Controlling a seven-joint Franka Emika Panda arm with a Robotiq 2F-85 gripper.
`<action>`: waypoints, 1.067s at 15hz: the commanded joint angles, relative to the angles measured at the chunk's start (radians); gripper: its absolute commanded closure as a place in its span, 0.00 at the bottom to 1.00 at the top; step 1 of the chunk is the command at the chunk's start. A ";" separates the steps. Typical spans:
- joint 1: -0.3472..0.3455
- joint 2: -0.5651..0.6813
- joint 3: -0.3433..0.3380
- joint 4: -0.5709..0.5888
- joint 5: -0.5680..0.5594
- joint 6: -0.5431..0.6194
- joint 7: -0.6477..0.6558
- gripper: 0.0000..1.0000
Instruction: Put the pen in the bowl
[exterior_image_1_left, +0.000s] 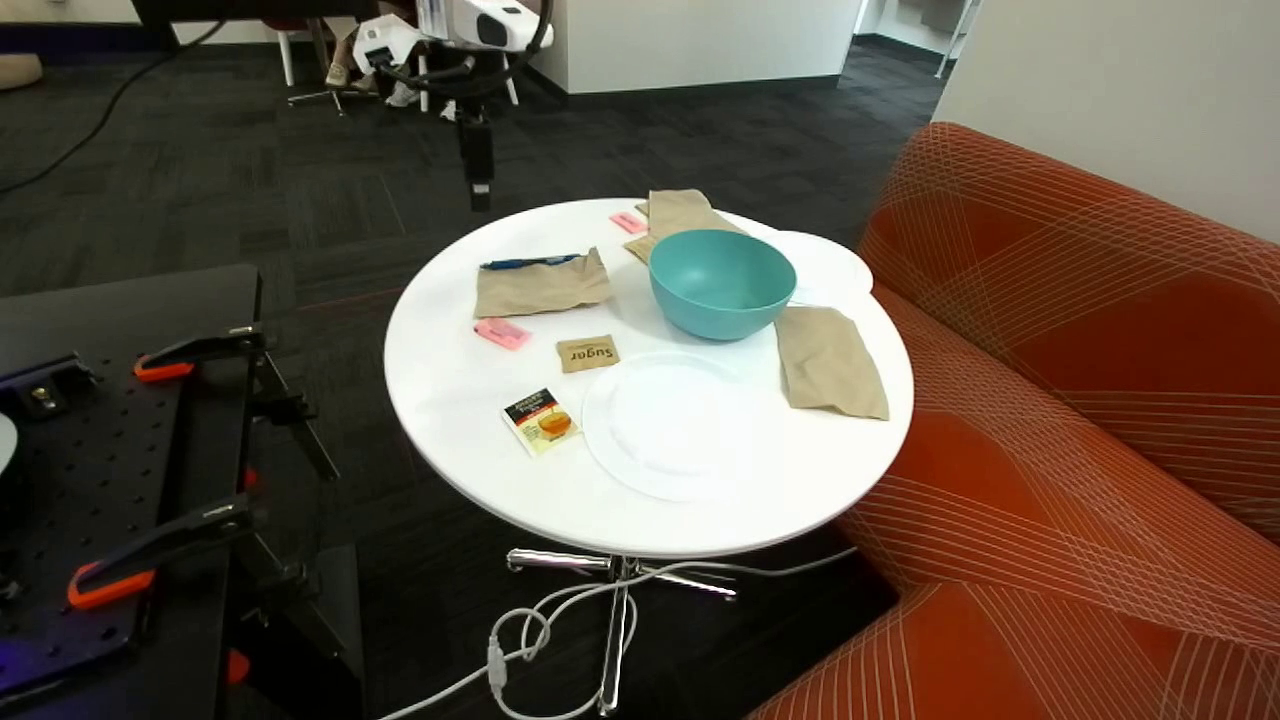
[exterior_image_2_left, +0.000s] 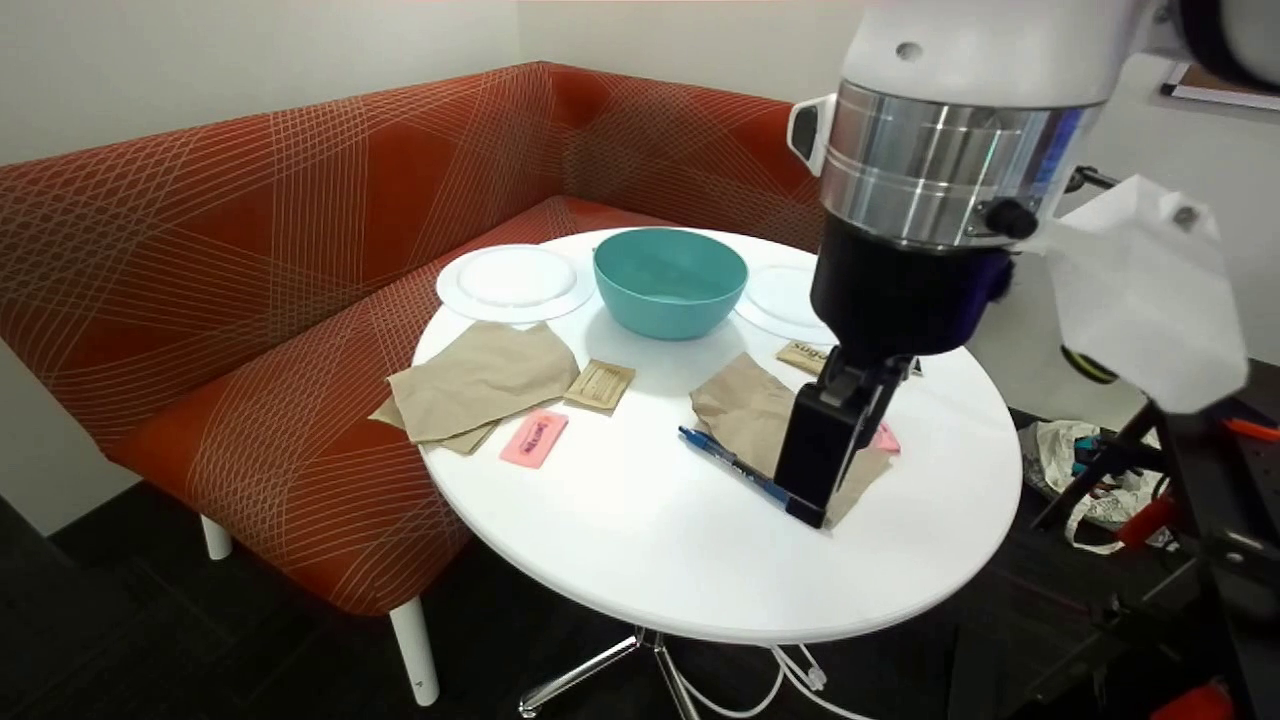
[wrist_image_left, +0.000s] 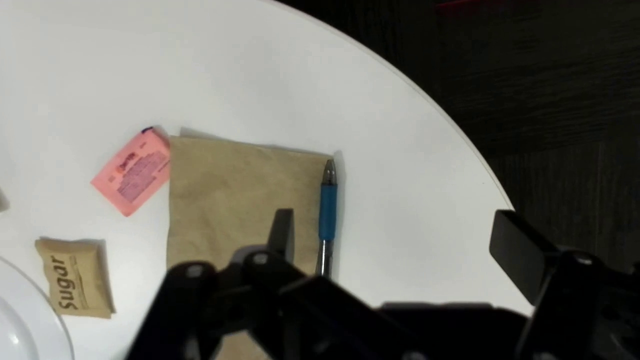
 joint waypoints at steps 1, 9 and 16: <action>0.025 0.040 -0.043 0.015 0.004 0.060 0.028 0.00; 0.045 0.125 -0.112 0.072 0.008 0.118 0.033 0.00; 0.074 0.194 -0.146 0.150 0.016 0.103 0.032 0.00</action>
